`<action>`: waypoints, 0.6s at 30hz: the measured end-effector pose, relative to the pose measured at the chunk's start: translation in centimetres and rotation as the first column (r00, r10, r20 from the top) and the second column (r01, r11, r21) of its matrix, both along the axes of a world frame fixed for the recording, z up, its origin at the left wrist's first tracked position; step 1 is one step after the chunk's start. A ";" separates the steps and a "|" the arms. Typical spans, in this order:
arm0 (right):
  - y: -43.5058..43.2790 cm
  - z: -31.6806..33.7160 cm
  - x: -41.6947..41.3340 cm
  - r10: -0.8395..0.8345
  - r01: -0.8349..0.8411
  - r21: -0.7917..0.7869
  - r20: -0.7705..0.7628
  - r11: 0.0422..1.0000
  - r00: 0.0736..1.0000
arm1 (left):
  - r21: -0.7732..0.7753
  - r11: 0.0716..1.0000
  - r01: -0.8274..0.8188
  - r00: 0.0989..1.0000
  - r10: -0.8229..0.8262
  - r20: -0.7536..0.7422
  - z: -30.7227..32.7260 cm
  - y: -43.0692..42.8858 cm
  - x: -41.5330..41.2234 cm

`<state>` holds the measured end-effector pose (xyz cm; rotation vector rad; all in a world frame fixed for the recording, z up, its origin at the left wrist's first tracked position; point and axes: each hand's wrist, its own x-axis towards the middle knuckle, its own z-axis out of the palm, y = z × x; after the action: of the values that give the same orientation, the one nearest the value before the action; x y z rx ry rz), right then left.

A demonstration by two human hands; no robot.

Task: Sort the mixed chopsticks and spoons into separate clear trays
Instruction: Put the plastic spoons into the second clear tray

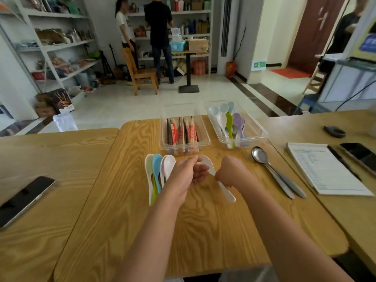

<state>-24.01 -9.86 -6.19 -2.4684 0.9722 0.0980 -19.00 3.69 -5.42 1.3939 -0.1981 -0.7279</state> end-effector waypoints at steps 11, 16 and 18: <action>-13.1 6.7 3.4 -0.340 0.274 0.238 0.306 0.932 0.889 | -0.066 0.989 0.129 0.991 -0.126 0.046 5.1 -9.5 5.5; -17.0 6.2 7.6 -0.390 0.348 0.190 0.284 0.918 0.876 | -0.040 0.991 0.129 0.990 -0.126 0.056 6.1 -13.9 8.8; -17.9 5.5 8.7 -0.391 0.358 0.166 0.266 0.919 0.881 | -0.045 0.992 0.121 0.992 -0.119 0.048 6.3 -15.1 9.8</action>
<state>-15.27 -27.77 -0.67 -2.0705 1.2491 -0.3278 -9.23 -11.38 0.89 1.3618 -0.3353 -0.7862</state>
